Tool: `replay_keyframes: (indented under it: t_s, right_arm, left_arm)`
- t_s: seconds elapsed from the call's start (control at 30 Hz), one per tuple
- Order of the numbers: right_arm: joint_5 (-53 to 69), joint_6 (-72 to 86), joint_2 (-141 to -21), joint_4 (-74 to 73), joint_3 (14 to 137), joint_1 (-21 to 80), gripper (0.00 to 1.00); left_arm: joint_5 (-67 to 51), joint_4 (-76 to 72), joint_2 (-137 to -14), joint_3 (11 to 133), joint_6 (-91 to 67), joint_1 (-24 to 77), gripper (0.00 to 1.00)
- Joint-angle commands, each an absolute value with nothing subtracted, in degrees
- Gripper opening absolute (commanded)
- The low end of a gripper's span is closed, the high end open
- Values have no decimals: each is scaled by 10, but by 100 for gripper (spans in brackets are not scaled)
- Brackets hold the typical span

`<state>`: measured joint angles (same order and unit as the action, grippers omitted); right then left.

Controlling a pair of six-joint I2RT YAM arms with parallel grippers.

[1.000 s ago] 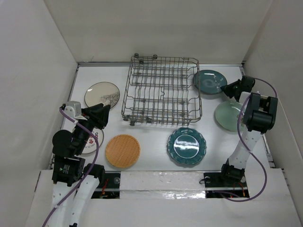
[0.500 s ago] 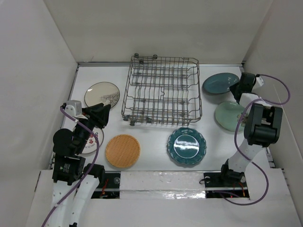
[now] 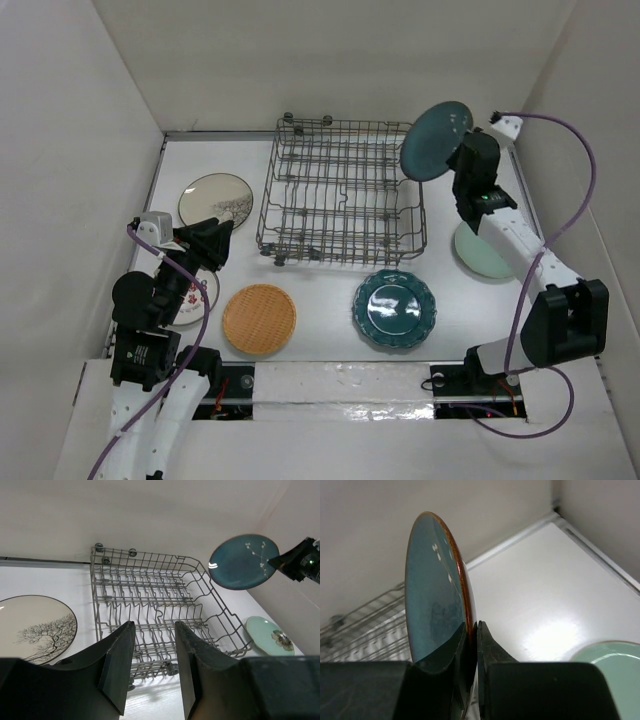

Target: Load the plates into the dish rack

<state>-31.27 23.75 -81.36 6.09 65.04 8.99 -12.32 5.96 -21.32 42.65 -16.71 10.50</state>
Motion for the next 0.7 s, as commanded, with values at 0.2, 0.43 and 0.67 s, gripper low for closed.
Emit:
replay_keyframes:
  t_s: [0.2,0.43,0.67]
  right_arm:
    - [-460,34,-836,157,785,262,0]
    - [-515,-31,-889,142,831,280,0]
    - [-567,-76,-940,128,857,299,0]
  left_arm:
    - [-120,40,-216,436,-160,107,35]
    - [-120,40,-214,436,-161,107,35]
    - [-120,40,-215,436,-160,107,35]
